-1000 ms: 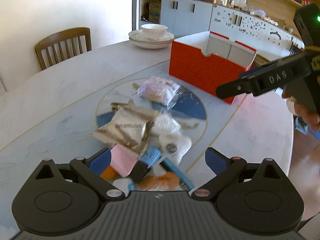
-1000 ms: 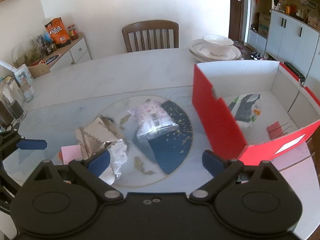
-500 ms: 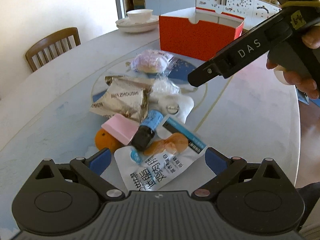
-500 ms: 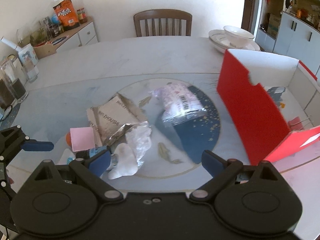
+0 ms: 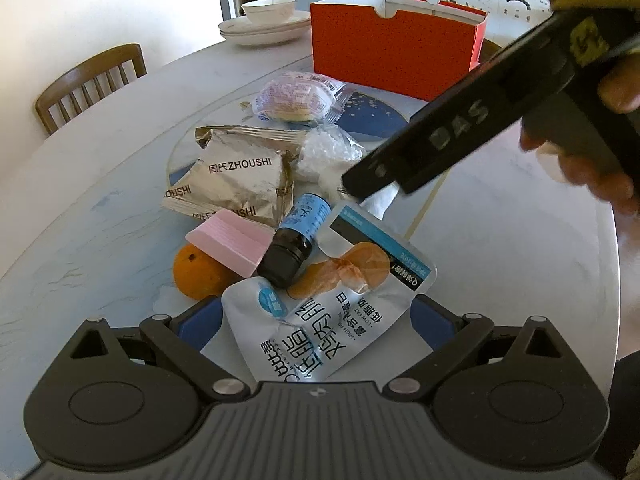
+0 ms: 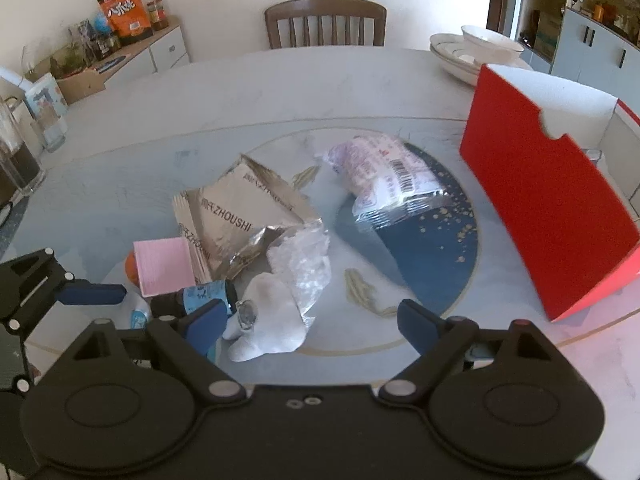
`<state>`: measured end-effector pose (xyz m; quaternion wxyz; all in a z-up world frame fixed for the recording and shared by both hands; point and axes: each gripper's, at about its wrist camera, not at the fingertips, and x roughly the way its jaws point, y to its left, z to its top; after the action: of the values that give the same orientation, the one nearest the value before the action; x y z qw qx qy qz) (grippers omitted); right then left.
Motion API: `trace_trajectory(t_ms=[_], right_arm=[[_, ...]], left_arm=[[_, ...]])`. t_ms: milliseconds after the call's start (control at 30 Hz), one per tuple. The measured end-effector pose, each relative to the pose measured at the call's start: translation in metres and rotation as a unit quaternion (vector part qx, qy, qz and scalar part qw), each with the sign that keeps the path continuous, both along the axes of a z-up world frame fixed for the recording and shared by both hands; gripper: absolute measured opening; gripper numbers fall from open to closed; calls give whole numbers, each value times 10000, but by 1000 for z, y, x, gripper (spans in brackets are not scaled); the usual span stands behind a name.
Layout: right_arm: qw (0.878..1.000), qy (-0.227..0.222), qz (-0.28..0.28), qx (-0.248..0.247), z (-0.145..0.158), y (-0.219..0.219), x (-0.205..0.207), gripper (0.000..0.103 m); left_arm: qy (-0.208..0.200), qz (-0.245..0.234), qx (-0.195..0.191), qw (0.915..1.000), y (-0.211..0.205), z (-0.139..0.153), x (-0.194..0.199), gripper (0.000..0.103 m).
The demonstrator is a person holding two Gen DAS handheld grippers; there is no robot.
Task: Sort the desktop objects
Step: 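Move left tool to the chicken-breast pouch while right tool closes on the white cloth, then close the left tool on the chicken-breast pouch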
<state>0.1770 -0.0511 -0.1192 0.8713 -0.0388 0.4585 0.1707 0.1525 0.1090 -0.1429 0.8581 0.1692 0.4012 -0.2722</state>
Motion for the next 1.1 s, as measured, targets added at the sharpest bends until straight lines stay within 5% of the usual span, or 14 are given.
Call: trace_trajectory(t_ms=[467, 633, 833, 933, 1100], right_arm=[[9988, 343, -90, 330, -10, 4, 7, 71], [9974, 496, -120, 513, -13, -3, 4, 55], [9962, 523, -49, 689, -12, -10, -1, 37], [9963, 501, -66, 699, -11, -15, -3, 36], [9962, 432, -104, 755, -7, -28, -8, 35]], left_arm=[[395, 67, -268, 9988, -10, -5, 8, 100], [570, 138, -523, 9969, -13, -2, 7, 98], [629, 203, -598, 9960, -18, 1, 9, 86], [643, 246, -607, 9958, -20, 3, 7, 75], [737, 348, -666, 9944, -20, 6, 2, 71]])
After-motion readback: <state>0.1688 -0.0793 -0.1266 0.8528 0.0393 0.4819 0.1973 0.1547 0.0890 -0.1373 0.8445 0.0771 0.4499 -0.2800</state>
